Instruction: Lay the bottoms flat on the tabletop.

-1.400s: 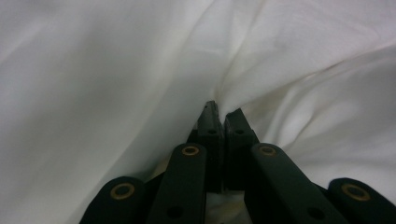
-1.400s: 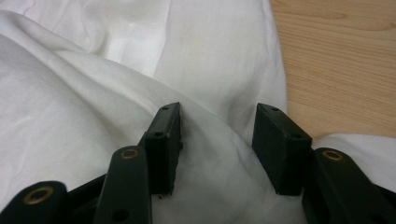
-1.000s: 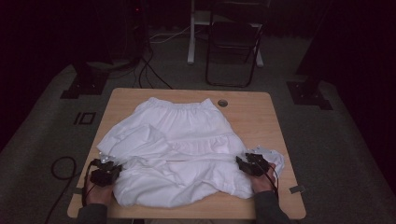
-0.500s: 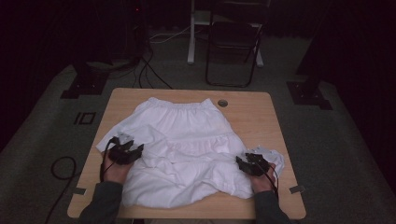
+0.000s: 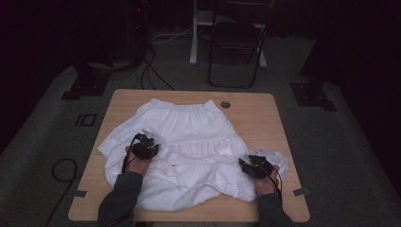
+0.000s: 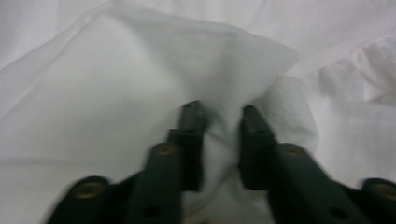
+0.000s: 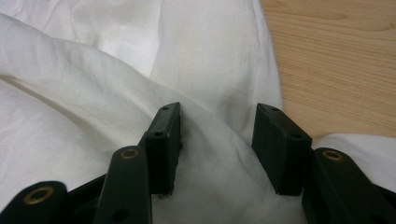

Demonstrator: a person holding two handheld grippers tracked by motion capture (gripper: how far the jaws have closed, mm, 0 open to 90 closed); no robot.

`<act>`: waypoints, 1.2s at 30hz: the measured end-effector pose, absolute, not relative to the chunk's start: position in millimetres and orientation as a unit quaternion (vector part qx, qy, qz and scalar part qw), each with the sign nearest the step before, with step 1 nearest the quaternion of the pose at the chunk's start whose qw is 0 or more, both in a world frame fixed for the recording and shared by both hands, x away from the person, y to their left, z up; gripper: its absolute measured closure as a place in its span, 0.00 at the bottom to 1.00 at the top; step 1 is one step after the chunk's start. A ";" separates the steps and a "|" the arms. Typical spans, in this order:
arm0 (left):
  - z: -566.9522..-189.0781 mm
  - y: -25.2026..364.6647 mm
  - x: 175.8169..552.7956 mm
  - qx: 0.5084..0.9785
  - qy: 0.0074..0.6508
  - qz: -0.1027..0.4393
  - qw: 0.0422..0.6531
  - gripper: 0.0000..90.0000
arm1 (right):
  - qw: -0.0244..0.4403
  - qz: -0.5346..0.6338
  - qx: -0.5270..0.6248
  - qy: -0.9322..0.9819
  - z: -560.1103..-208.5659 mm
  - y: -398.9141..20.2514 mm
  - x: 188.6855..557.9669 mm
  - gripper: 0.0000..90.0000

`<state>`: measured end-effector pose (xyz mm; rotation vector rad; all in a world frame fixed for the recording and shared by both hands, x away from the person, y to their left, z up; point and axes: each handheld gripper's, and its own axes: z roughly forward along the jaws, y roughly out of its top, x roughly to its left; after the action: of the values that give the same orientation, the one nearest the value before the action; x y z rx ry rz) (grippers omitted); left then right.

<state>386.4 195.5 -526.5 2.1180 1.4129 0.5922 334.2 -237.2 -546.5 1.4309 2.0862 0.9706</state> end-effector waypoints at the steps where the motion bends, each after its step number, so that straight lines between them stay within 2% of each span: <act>1: -526.3 201.0 382.4 0.777 0.529 0.226 0.256 0.93 | 0.214 0.350 0.516 0.752 -546.5 -237.2 334.2 0.57; 9: -527.9 267.7 332.6 0.734 0.581 0.225 0.271 0.96 | 0.215 0.350 0.516 0.752 -546.6 -237.1 334.2 0.57; 16: -525.7 291.0 306.4 0.721 0.599 0.248 0.243 0.96 | 0.214 0.350 0.517 0.752 -546.4 -236.9 334.5 0.57; 21: -529.5 293.9 307.6 0.716 0.600 0.247 0.259 0.95 | 0.199 0.324 0.522 0.764 -539.4 -234.6 341.0 0.58; 24: -530.6 291.5 311.8 0.717 0.598 0.248 0.259 0.95 | 0.216 0.330 0.515 0.761 -528.0 -229.9 344.9 0.57; 28: -532.2 290.2 316.2 0.713 0.599 0.249 0.266 0.95 | 0.235 0.327 0.509 0.761 -512.2 -219.7 362.2 0.48; 32: -532.9 287.7 322.0 0.713 0.598 0.251 0.267 0.95 | 0.223 0.291 0.516 0.774 -518.9 -209.3 395.0 0.41; 34: -533.0 286.3 324.8 0.714 0.597 0.252 0.267 0.95 | 0.210 0.279 0.520 0.780 -526.3 -207.3 407.0 0.41; 35: -533.2 285.8 326.1 0.714 0.596 0.253 0.268 0.95 | 0.202 0.281 0.522 0.780 -529.0 -208.0 410.5 0.45; 36: -533.3 285.2 327.4 0.714 0.595 0.253 0.268 0.95 | 0.190 0.294 0.527 0.775 -529.5 -210.2 412.1 0.53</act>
<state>327.4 285.2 -533.3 1.9247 1.6059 0.6826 412.1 -210.2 -529.5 1.4798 2.1768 0.8264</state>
